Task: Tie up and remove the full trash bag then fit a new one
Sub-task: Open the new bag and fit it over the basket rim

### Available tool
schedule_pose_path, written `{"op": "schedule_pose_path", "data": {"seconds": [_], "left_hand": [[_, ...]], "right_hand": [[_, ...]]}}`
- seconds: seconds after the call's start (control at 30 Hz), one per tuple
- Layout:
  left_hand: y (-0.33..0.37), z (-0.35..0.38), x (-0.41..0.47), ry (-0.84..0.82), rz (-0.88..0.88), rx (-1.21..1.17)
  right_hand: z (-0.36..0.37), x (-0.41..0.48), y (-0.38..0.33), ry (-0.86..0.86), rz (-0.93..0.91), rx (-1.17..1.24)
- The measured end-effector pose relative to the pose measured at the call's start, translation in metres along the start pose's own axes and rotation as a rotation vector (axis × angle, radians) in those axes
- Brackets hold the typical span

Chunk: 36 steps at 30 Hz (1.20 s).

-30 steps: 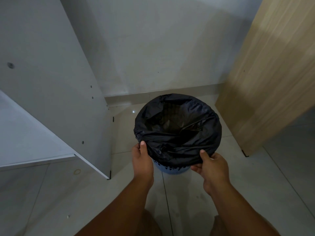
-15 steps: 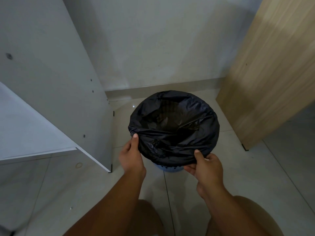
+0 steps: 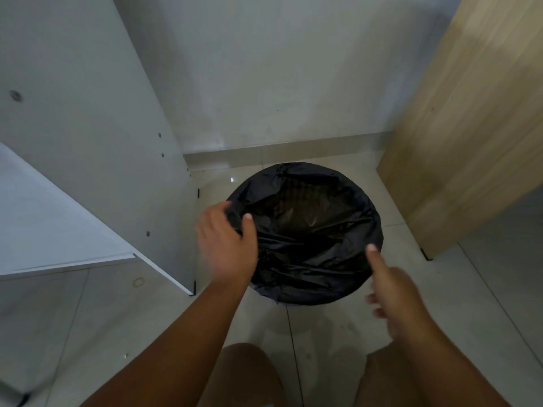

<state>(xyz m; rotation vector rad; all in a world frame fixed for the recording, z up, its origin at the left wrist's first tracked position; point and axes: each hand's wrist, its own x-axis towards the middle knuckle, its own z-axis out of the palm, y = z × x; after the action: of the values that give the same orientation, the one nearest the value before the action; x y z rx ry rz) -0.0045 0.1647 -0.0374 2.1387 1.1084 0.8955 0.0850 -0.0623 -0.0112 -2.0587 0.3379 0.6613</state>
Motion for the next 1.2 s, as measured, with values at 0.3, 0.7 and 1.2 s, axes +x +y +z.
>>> {"op": "schedule_pose_path", "data": {"seconds": [0.3, 0.7, 1.2], "left_hand": [[0.035, 0.022, 0.025, -0.838, -0.108, -0.174], [0.007, 0.023, 0.023, -0.952, -0.302, 0.076], [-0.003, 0.012, -0.015, -0.988, -0.021, 0.265]], "right_hand": [[0.047, 0.048, -0.075, -0.278, -0.56, -0.146], [0.083, 0.088, -0.08, -0.342, -0.246, -0.294], [0.025, 0.069, -0.042, 0.051, -0.522, -0.435]]}}
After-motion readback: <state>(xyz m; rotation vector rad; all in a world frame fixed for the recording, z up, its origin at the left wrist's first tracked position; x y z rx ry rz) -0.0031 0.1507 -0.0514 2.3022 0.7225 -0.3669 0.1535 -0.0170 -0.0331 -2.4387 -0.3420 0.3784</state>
